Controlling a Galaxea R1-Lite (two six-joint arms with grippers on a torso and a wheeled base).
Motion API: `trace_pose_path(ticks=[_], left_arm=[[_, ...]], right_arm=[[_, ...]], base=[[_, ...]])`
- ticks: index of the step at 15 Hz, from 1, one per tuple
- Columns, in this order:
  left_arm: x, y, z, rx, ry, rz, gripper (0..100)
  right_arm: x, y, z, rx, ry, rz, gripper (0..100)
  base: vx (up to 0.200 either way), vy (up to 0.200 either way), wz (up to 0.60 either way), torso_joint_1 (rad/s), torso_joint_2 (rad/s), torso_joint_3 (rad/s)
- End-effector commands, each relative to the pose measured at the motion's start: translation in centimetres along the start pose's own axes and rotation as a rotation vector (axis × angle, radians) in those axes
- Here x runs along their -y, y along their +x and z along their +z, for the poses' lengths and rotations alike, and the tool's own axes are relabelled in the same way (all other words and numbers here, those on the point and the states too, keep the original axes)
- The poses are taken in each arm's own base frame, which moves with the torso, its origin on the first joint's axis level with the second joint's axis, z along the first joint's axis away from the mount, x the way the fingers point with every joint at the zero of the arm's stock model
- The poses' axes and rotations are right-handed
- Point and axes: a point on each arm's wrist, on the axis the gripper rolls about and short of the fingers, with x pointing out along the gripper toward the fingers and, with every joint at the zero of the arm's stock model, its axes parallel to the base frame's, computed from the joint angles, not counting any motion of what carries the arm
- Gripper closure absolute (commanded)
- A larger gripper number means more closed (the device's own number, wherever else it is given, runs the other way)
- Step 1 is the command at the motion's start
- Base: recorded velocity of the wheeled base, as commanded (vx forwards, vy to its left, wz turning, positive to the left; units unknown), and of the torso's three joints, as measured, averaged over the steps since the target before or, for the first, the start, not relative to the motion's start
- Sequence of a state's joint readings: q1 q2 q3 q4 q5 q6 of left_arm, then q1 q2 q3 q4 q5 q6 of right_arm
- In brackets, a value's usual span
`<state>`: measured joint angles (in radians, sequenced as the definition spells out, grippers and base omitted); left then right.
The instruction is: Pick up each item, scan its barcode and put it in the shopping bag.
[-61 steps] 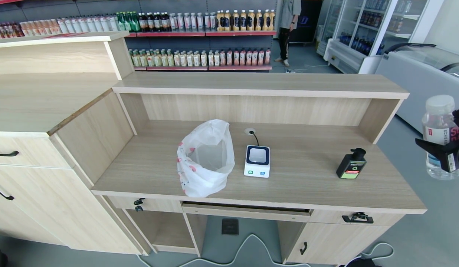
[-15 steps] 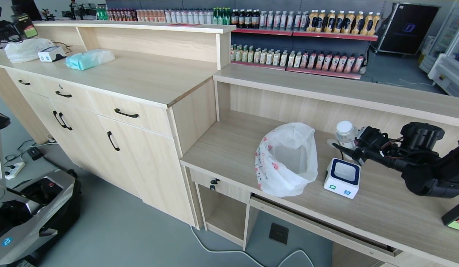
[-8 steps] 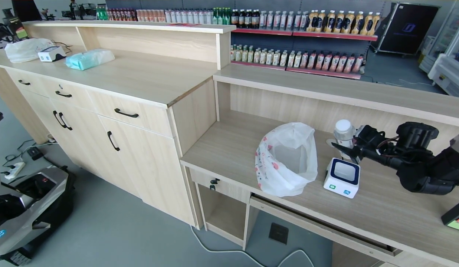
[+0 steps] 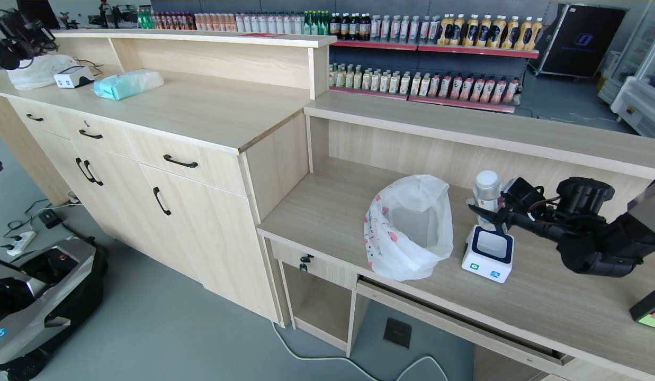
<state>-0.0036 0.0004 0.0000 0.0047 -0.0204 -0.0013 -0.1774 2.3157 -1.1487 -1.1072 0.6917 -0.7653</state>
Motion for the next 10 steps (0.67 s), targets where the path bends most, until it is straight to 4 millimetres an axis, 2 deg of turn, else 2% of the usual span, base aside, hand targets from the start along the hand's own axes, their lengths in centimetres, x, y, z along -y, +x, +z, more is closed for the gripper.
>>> trace_pose_path(ticks=[1, 4, 10], left_arm=[[0.0, 0.01, 0.0, -0.001, 0.0, 0.0, 0], [0.0, 0.01, 0.0, -0.001, 0.0, 0.0, 0], [0.0, 0.01, 0.0, -0.001, 0.0, 0.001, 0]], right_arm=[[0.37, 0.7, -0.1, 0.016, -0.001, -0.009, 100], [0.52, 1.3, 0.11, 0.033, 0.014, -0.012, 100], [0.38, 1.56, -0.72, 0.028, 0.018, -0.011, 100]], base=[[0.0, 0.0, 0.0, 0.0, 0.0, 0.0], [0.0, 0.0, 0.0, 0.0, 0.0, 0.0], [0.0, 0.0, 0.0, 0.0, 0.0, 0.0]])
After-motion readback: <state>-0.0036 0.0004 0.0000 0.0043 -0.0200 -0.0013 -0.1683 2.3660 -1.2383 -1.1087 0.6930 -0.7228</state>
